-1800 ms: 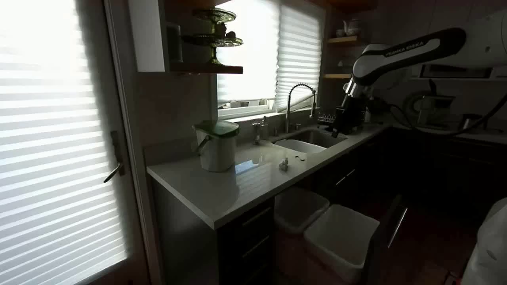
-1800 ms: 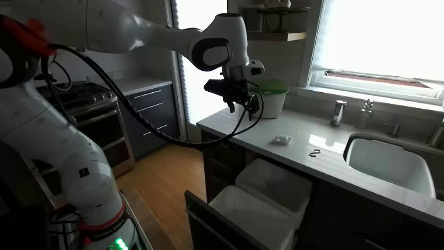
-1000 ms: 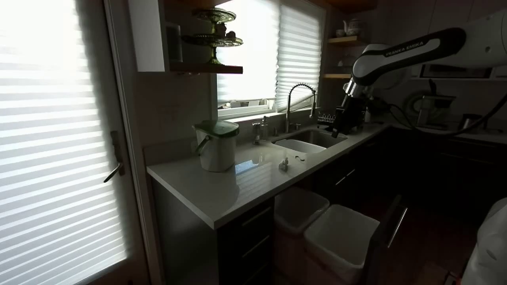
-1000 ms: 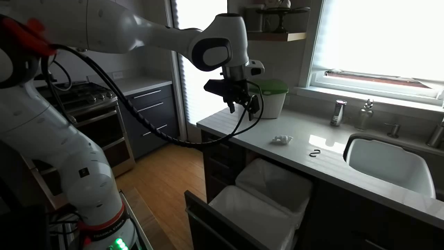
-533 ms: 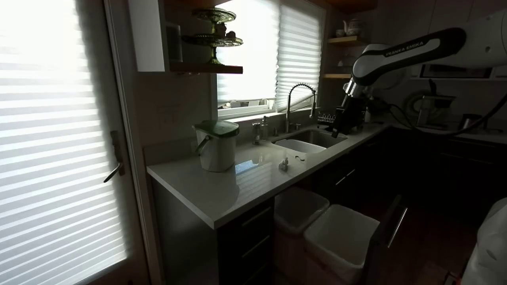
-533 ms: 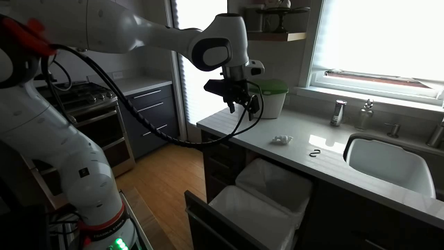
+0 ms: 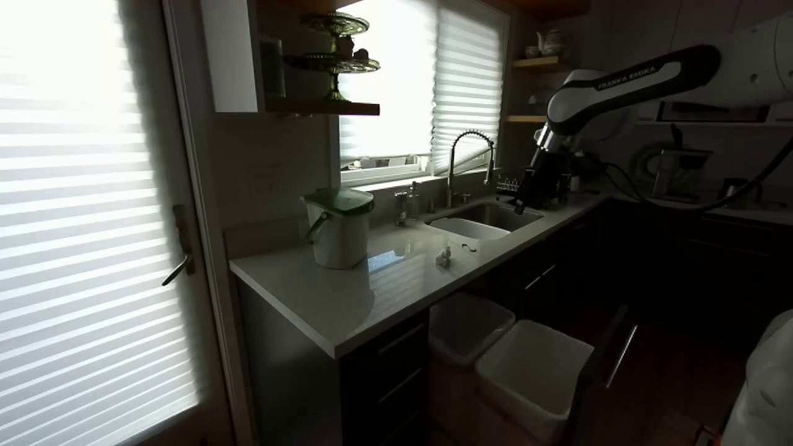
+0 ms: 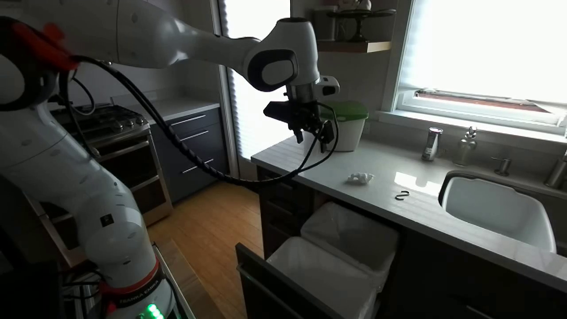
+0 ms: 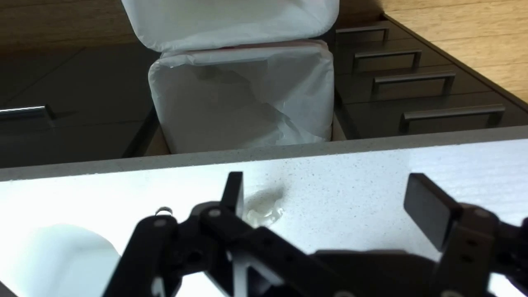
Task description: Put the white folded paper in the bin on the front
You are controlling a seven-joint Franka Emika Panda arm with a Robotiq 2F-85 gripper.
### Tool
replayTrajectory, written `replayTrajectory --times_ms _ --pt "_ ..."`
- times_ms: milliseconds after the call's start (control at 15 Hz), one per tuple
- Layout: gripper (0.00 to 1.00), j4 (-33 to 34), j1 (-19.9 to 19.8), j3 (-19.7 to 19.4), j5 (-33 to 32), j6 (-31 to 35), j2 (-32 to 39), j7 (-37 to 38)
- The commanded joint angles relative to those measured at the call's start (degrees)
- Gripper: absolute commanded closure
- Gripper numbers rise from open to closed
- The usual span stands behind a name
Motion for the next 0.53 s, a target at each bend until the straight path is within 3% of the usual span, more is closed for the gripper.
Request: replayTrajectory --times_ms 0,467 --pt "0.0 4.9 -1.2 0.7 1.8 4.5 9.0 1.5" --pt "0.0 15.8 -3.7 3.1 11.9 11.4 25.7 13.3"
